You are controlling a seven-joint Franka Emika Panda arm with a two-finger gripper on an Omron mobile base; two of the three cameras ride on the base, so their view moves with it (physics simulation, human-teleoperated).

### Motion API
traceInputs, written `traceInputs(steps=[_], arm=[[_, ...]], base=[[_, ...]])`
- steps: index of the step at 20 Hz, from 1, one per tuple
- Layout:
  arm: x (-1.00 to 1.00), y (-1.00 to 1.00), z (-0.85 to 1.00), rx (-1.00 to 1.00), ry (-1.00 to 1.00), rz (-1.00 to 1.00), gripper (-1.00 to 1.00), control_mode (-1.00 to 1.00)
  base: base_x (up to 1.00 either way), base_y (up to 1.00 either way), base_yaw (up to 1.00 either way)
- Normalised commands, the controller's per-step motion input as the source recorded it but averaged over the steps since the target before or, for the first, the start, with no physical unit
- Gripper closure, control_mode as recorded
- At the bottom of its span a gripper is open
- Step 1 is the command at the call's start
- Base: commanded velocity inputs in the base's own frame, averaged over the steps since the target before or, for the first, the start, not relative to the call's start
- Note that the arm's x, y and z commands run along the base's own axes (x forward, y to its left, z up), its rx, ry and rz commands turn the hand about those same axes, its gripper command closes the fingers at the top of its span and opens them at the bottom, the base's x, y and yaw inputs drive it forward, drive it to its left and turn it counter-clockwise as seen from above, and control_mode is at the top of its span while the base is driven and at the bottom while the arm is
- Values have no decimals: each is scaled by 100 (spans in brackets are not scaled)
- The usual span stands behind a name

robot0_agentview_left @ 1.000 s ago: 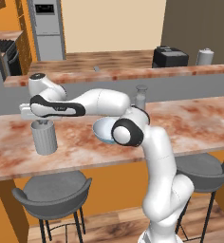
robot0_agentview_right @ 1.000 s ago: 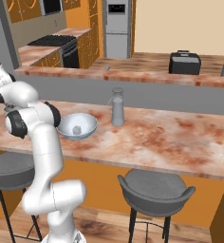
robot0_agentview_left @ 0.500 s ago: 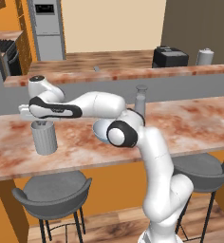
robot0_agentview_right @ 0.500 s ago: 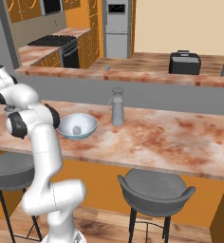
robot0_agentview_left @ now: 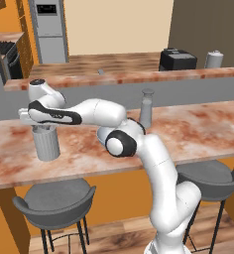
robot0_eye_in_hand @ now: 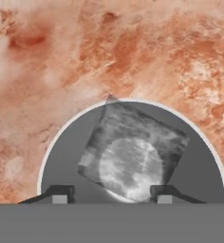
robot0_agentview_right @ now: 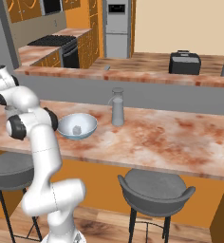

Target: There are two ice cubes in the ice bowl. Place both ice cubes in the glass cup.

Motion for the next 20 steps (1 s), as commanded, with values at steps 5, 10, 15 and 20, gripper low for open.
traceInputs(steps=[5,10,15,20], arm=[[3,0,1,0,0,0,-100,-100],[-18,0,28,0,-7,0,-100,-100],[-18,0,39,0,-13,0,-100,-100],[-5,-28,17,0,-7,0,-100,-100]], base=[[0,0,0],[0,0,0],[0,0,0],[0,0,0]])
